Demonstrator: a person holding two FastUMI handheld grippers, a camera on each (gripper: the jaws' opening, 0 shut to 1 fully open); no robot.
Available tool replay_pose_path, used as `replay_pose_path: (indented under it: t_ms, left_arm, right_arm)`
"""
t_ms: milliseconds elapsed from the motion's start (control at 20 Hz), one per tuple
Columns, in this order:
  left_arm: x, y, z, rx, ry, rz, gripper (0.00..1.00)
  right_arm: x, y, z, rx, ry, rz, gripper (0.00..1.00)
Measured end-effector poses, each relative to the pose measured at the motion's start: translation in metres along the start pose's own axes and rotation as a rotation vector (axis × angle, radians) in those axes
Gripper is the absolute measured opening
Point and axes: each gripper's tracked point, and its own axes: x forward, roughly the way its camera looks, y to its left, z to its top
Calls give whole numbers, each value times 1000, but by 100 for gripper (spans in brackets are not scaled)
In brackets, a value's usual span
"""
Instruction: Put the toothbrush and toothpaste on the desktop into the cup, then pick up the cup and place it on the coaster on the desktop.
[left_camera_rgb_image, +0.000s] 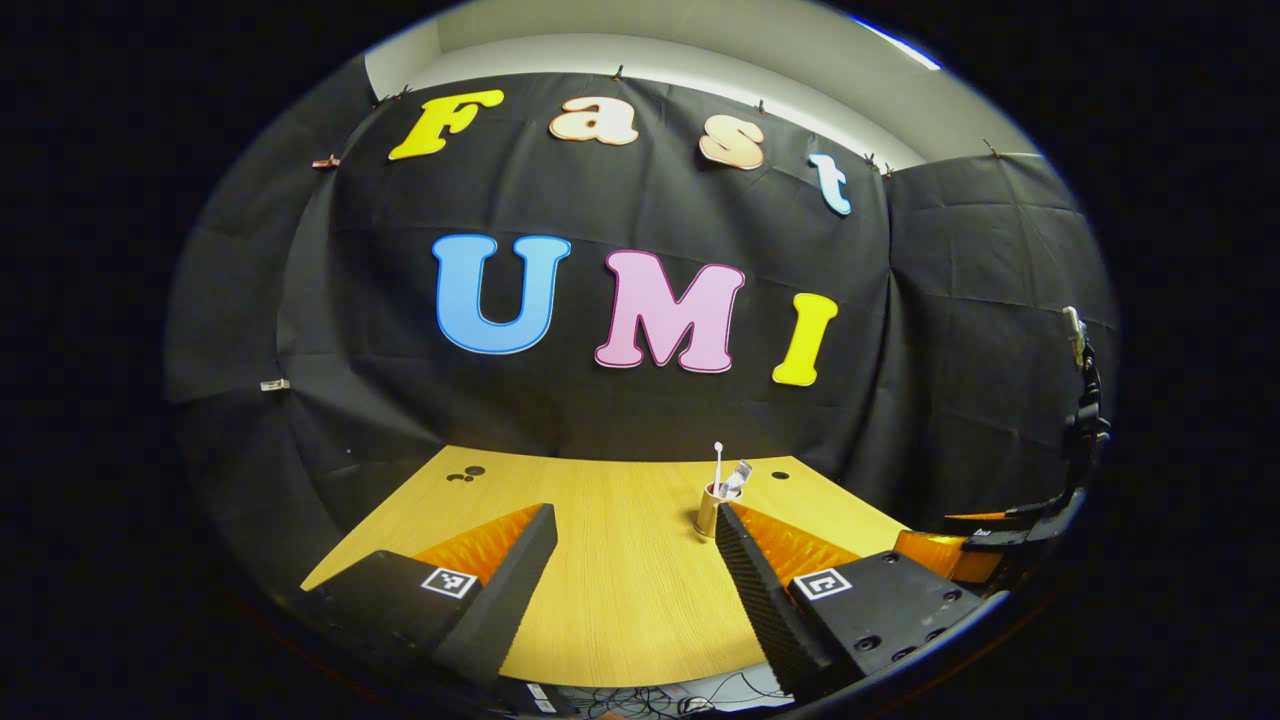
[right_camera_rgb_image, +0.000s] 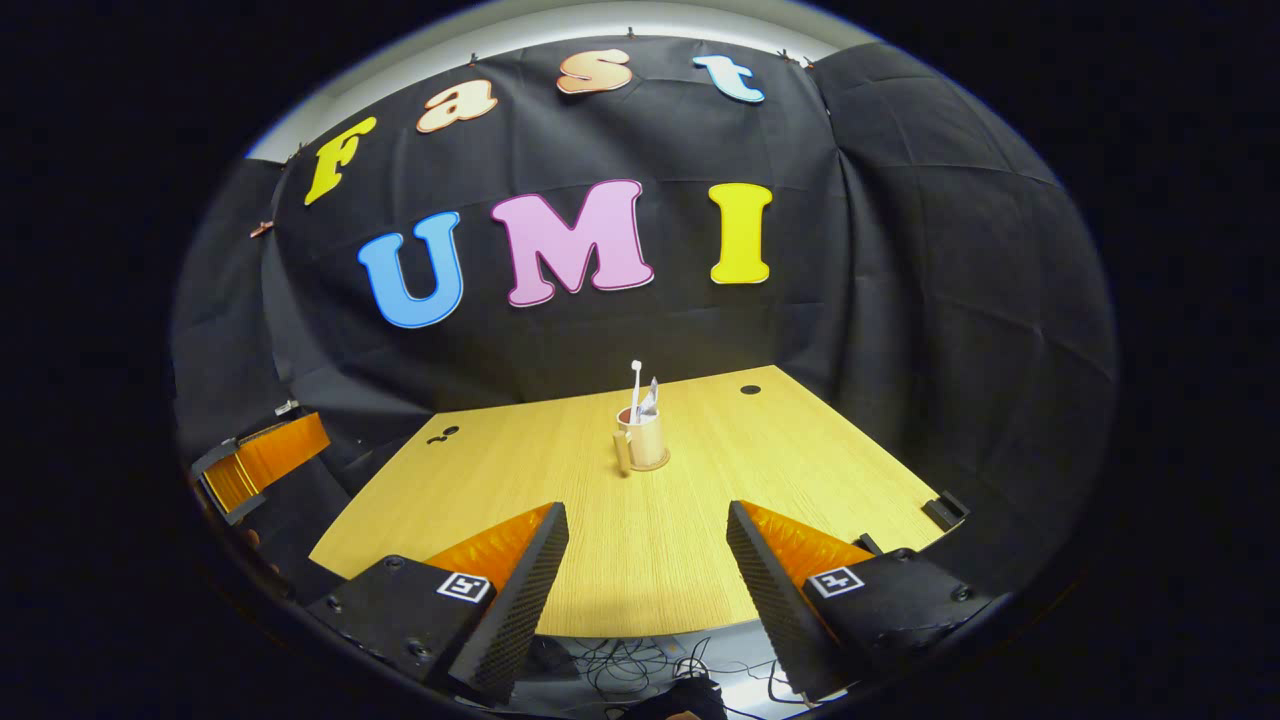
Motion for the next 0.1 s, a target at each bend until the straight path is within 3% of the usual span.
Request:
replay_pose_path:
  t_ms: [100]
  left_arm:
    - [-8, -2, -4, -11, -1, -1, 99]
  right_arm:
    - [-7, 3, -1, -8, -1, 9, 98]
